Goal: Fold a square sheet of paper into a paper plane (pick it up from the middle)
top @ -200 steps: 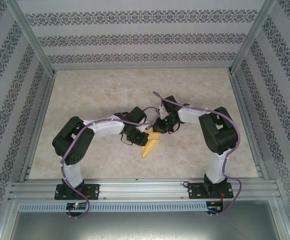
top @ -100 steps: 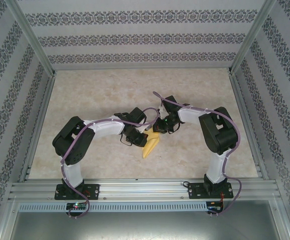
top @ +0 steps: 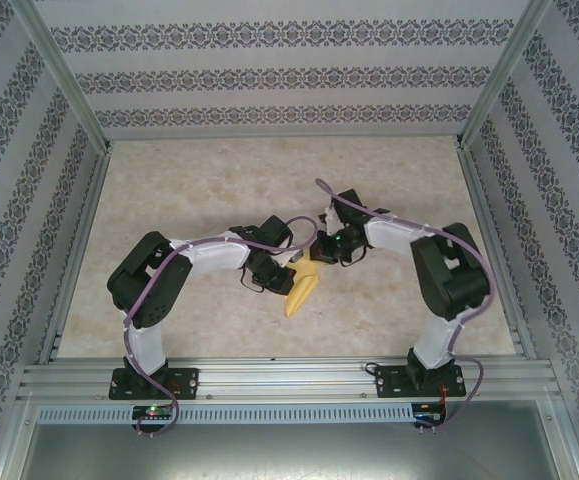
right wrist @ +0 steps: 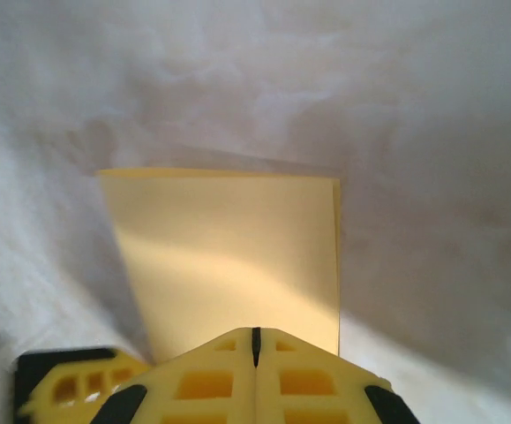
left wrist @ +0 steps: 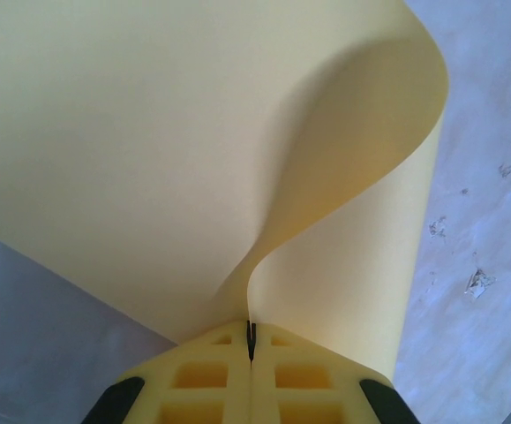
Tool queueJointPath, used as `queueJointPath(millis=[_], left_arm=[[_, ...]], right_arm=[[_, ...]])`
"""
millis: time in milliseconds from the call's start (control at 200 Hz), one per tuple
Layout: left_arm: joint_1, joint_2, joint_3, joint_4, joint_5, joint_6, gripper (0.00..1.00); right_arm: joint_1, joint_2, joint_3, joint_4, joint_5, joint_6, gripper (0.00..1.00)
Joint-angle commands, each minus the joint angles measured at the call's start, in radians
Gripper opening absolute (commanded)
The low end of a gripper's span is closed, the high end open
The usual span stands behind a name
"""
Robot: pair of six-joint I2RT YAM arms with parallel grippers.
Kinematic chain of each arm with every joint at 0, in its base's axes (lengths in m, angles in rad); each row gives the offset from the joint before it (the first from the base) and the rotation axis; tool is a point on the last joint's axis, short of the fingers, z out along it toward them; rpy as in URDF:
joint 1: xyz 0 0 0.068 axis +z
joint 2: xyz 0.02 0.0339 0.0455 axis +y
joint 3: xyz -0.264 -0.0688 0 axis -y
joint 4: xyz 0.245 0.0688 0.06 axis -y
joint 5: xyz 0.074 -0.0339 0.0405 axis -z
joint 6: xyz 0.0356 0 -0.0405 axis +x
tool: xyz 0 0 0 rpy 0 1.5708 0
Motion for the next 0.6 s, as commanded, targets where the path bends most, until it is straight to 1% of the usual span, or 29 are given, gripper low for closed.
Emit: queueJointPath(millis=[0, 50, 105, 170, 215, 305, 365, 415, 525, 600], left_arm=[[-0.010, 0.031, -0.006, -0.024, -0.003, 0.004, 0.00], [-0.010, 0.032, -0.007, -0.021, -0.004, 0.003, 0.00], [-0.010, 0.031, -0.008, -0.020, -0.003, 0.002, 0.00], [-0.010, 0.029, -0.012, -0.012, 0.001, -0.004, 0.00], [-0.010, 0.029, -0.014, -0.009, 0.004, -0.006, 0.00], [-0.010, 0.035, -0.012, -0.009, 0.008, -0.005, 0.00], [-0.010, 0.036, -0.012, -0.009, 0.009, -0.003, 0.00], [-0.010, 0.037, -0.012, -0.007, 0.008, -0.004, 0.00], [-0.010, 0.040, -0.013, -0.004, 0.012, -0.004, 0.00], [-0.010, 0.041, -0.013, -0.003, 0.016, -0.001, 0.00]], right_arm=[[-0.021, -0.178, -0.077, 0.087, 0.006, 0.091, 0.06], [-0.011, -0.246, -0.138, 0.129, 0.007, 0.138, 0.05], [0.020, -0.335, -0.232, 0.209, 0.023, 0.205, 0.04], [0.074, -0.416, -0.331, 0.282, 0.059, 0.305, 0.04], [0.120, -0.440, -0.381, 0.318, 0.065, 0.363, 0.01], [0.257, -0.438, -0.441, 0.381, 0.085, 0.437, 0.00], [0.355, -0.425, -0.452, 0.401, 0.135, 0.479, 0.00], [0.414, -0.404, -0.447, 0.405, 0.164, 0.500, 0.00], [0.470, -0.357, -0.426, 0.420, 0.181, 0.518, 0.00], [0.474, -0.326, -0.413, 0.427, 0.167, 0.520, 0.00]])
